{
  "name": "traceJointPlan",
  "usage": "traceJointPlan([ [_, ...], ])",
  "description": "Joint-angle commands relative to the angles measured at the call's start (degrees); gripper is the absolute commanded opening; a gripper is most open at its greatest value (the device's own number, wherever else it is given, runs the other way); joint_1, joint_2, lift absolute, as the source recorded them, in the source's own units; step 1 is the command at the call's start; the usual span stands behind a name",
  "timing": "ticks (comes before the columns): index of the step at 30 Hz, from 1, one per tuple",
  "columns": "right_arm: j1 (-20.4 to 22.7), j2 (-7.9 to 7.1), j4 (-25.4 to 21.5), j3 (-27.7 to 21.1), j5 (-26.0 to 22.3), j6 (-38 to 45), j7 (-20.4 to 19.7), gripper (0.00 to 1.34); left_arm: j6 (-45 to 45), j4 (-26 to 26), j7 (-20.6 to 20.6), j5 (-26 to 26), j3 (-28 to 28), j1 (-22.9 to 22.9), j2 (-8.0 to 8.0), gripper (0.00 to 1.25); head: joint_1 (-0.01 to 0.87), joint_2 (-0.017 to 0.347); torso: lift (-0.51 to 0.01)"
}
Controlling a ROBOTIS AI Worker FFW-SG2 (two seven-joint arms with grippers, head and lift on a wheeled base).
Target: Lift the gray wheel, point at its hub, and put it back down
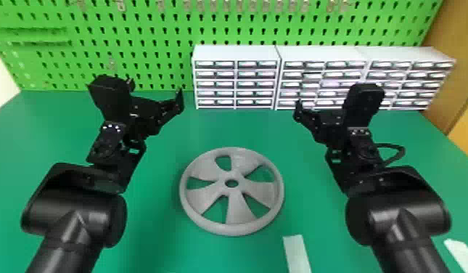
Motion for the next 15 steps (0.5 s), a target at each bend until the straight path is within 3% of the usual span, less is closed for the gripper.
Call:
traceJointPlan([
  [1, 0.08, 0.00, -0.18, 0.00, -0.32, 0.09, 0.01, 1.28, 0.00, 0.00, 0.00, 0.09, 0.22, 0.38, 0.00, 1.17, 0.692, 0.048, -0.088],
  [15, 0.26, -0.09, -0.45, -0.09, -0.41, 0.79, -0.08, 1.28, 0.09, 0.00, 0.00, 0.09, 0.14, 0.47, 0.00, 1.17, 0.692, 0.048, -0.088],
])
